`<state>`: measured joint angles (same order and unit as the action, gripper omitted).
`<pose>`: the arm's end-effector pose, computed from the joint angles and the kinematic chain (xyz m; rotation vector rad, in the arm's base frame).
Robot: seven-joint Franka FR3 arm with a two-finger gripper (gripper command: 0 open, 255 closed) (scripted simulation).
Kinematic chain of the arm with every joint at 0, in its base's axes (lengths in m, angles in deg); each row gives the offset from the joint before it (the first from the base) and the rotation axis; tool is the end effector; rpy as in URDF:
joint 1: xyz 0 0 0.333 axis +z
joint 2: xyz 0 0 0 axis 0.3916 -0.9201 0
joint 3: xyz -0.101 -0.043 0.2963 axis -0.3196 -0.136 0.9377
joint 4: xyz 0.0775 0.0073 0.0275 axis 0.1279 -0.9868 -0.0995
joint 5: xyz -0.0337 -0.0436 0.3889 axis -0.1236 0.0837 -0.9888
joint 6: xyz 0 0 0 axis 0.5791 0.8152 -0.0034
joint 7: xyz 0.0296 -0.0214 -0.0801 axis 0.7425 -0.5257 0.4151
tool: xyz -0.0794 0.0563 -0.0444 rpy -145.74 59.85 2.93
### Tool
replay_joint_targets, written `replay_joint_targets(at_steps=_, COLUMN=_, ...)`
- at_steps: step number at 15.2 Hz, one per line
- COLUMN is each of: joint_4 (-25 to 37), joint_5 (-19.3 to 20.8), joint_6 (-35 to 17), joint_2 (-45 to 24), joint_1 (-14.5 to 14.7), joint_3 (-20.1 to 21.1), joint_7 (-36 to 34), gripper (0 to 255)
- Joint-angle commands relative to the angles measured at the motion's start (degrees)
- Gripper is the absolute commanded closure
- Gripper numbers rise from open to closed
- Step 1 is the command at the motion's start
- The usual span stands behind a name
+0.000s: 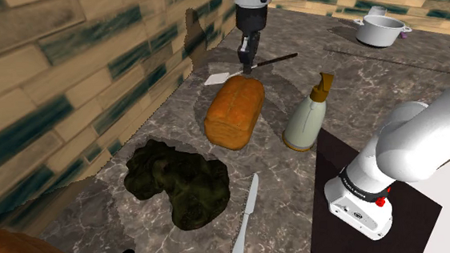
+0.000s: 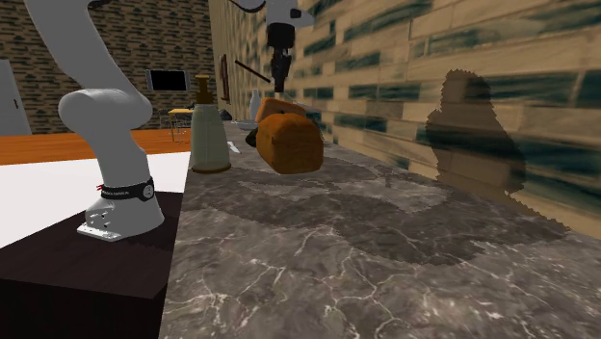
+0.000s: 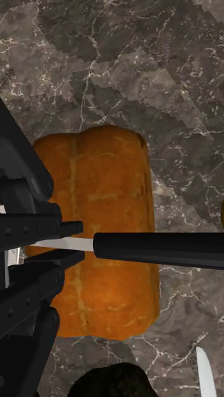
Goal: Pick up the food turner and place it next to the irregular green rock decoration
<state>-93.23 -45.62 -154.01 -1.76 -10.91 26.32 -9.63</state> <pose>0.4158 0.1795 0.5545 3.0196 0.7954 -0.0995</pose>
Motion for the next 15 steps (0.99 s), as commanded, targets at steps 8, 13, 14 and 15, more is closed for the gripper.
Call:
replay_joint_targets(at_steps=8, joint_4=-4.58, joint_5=-4.84, joint_6=1.19, joint_2=6.38, joint_1=5.05, joint_3=7.44, joint_7=-10.82, gripper=255)
replay_joint_targets(at_steps=13, joint_4=-5.15, joint_5=-7.76, joint_6=1.67, joint_2=8.10, joint_1=7.84, joint_3=12.14, joint_7=-17.29, gripper=255)
replay_joint_targets(at_steps=14, joint_4=-5.08, joint_5=-8.32, joint_6=1.74, joint_2=8.26, joint_1=8.37, joint_3=13.13, joint_7=-18.63, gripper=255)
replay_joint_targets(at_steps=15, joint_4=-4.95, joint_5=-8.87, joint_6=1.79, joint_2=8.35, joint_1=8.89, joint_3=14.13, joint_7=-19.98, gripper=255)
